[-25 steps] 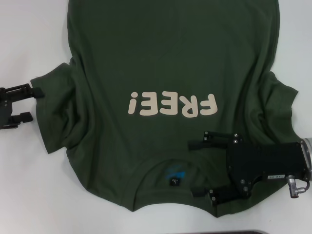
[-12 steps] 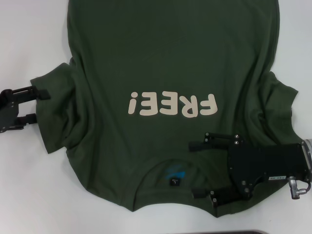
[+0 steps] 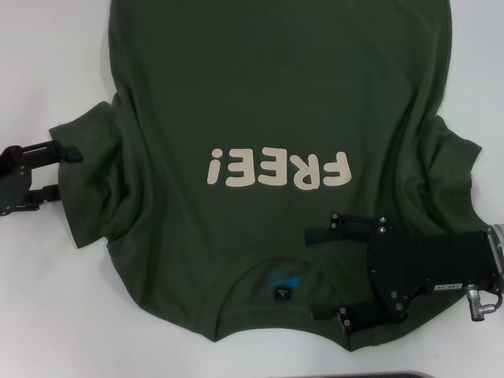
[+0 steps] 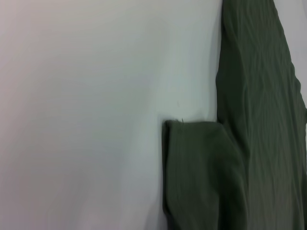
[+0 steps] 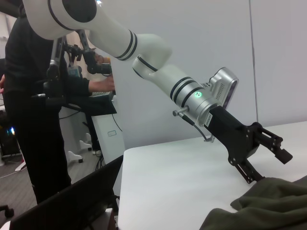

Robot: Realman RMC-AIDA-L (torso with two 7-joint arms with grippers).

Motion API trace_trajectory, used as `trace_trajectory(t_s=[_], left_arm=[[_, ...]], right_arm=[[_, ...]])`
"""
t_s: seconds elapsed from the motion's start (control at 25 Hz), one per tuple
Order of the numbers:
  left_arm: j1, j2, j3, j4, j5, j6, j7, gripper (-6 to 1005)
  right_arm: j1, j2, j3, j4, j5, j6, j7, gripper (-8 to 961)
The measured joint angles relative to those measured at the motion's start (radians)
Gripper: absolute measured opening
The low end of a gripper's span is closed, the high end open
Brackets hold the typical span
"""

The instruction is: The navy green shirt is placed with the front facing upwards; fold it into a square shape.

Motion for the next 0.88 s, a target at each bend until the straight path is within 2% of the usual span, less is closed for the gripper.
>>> trace_trajectory(t_s=[0.44, 0.88], left_arm=[[-0.022, -0.002, 0.017, -0.032, 0.002, -0.004, 0.011, 880], [-0.036, -0.004, 0.089, -0.018, 0.002, -0.013, 0.018, 878]], right_arm=[[0.000, 0.000, 0.001, 0.001, 0.000, 0.001, 0.000, 941], [0.000, 0.000, 0.002, -0.003, 0.001, -0.001, 0.002, 941]])
